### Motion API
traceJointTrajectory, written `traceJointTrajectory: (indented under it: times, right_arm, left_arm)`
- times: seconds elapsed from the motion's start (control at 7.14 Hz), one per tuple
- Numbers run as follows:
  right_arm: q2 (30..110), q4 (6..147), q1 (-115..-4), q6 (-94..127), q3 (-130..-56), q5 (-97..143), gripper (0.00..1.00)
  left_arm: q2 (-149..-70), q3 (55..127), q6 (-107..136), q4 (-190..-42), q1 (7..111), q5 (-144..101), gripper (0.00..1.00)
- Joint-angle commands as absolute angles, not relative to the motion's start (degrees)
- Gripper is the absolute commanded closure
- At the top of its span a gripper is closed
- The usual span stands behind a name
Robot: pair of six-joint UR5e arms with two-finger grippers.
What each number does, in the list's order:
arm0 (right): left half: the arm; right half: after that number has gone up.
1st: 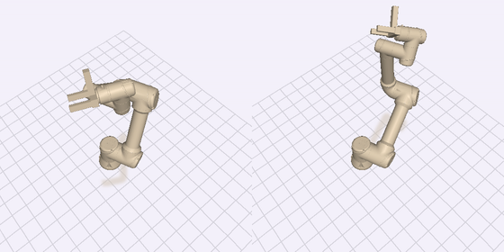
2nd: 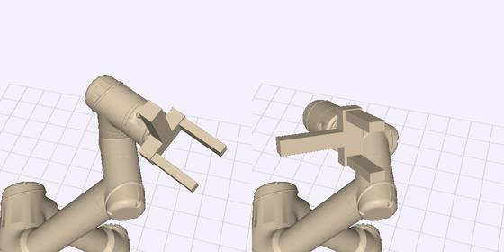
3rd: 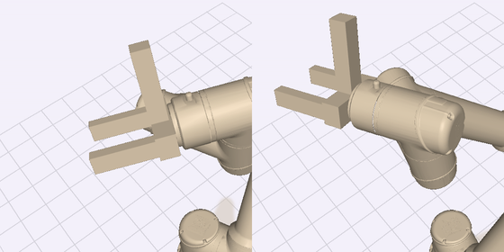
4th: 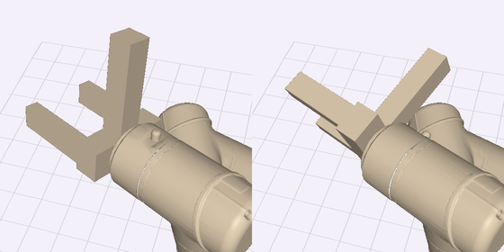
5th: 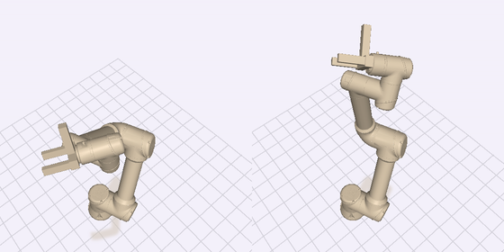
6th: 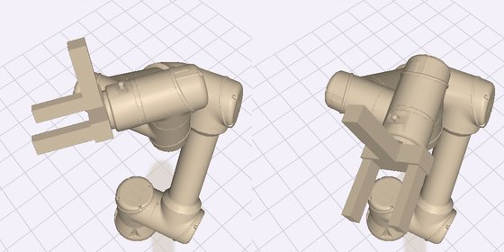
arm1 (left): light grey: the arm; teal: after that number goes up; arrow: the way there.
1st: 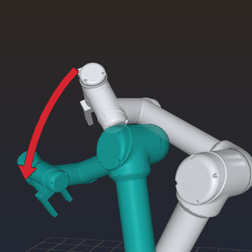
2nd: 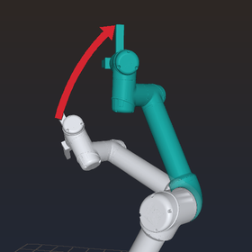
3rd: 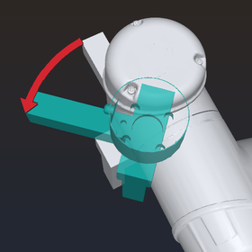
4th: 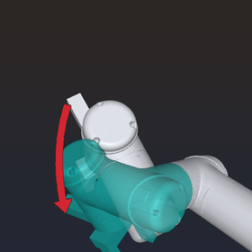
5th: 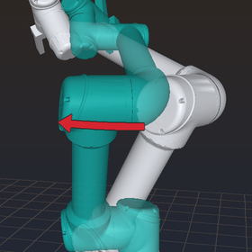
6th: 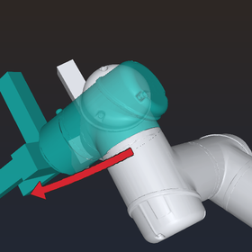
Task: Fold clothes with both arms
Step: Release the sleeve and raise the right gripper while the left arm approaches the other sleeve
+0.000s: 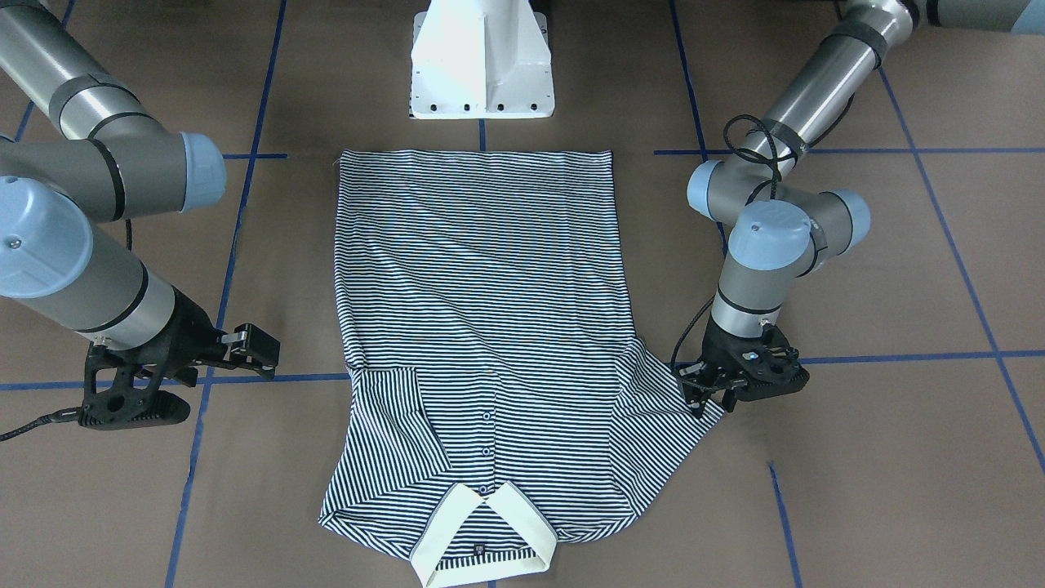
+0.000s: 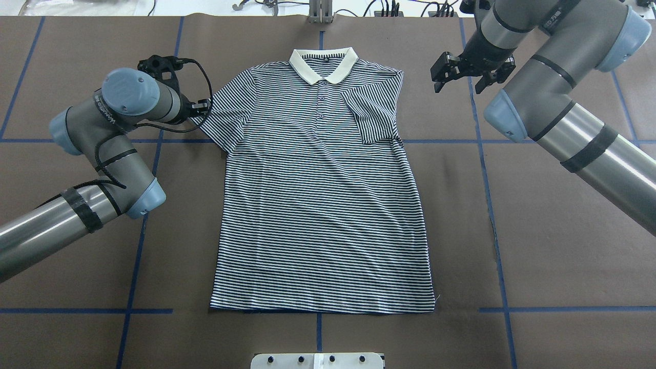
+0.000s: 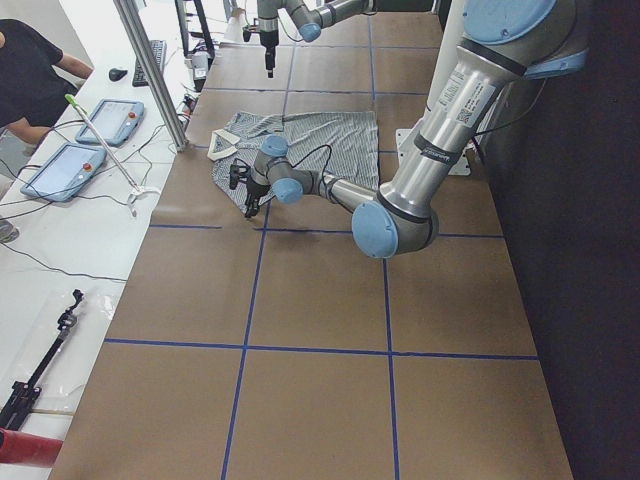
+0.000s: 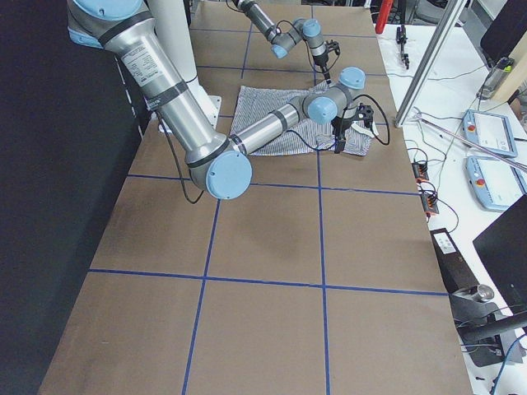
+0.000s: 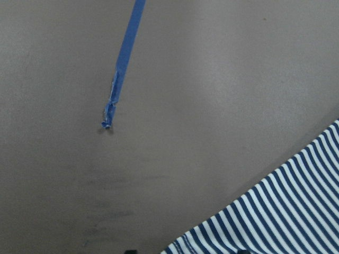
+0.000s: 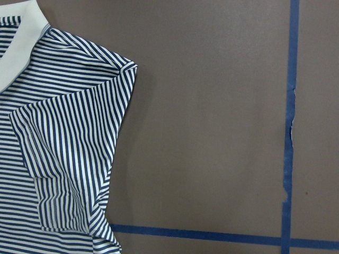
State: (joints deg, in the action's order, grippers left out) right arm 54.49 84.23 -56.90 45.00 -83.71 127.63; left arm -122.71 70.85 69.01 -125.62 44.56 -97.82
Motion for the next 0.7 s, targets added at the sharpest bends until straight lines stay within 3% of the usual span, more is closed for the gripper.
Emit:
traceJointTrajectory:
  times: [0.0, 0.56]
  right_arm:
    - [54.58, 84.20, -56.95, 45.00, -83.58, 127.44, 0.00]
    - [55.81, 83.67, -56.87, 45.00, -83.58, 127.35, 0.00]
  left_arm:
    - [-123.31, 70.93, 69.17, -125.51, 44.56, -97.91, 0.98]
    - [-128.81, 74.62, 69.26, -116.59, 44.65, -98.53, 1.00]
